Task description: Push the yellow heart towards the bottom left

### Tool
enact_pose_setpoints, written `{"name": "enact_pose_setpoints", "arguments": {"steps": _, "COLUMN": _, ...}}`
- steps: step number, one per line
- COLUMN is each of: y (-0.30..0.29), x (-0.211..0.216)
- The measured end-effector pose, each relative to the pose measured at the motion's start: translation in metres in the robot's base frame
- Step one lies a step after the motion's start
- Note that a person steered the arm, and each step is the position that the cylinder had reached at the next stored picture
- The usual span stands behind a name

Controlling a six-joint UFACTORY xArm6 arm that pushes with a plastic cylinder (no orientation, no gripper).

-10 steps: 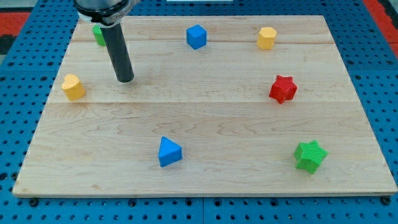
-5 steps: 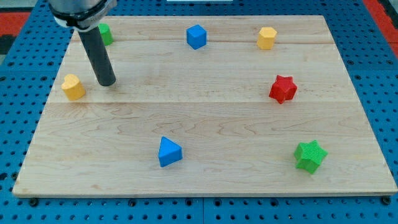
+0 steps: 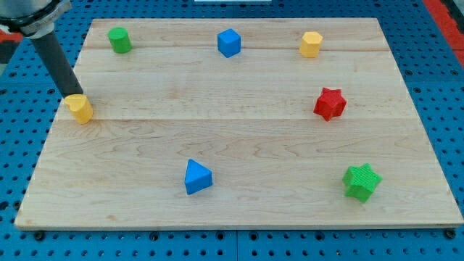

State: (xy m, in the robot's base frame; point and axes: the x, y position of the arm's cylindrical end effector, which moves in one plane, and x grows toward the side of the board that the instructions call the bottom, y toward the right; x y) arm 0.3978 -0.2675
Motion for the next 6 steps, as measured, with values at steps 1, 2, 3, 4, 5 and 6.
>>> {"name": "enact_pose_setpoints", "arguments": {"steps": 1, "y": 0.000, "x": 0.002}}
{"name": "enact_pose_setpoints", "arguments": {"steps": 2, "y": 0.000, "x": 0.049}}
{"name": "enact_pose_setpoints", "arguments": {"steps": 3, "y": 0.001, "x": 0.058}}
{"name": "enact_pose_setpoints", "arguments": {"steps": 4, "y": 0.006, "x": 0.017}}
{"name": "enact_pose_setpoints", "arguments": {"steps": 5, "y": 0.052, "x": 0.040}}
{"name": "enact_pose_setpoints", "arguments": {"steps": 6, "y": 0.056, "x": 0.107}}
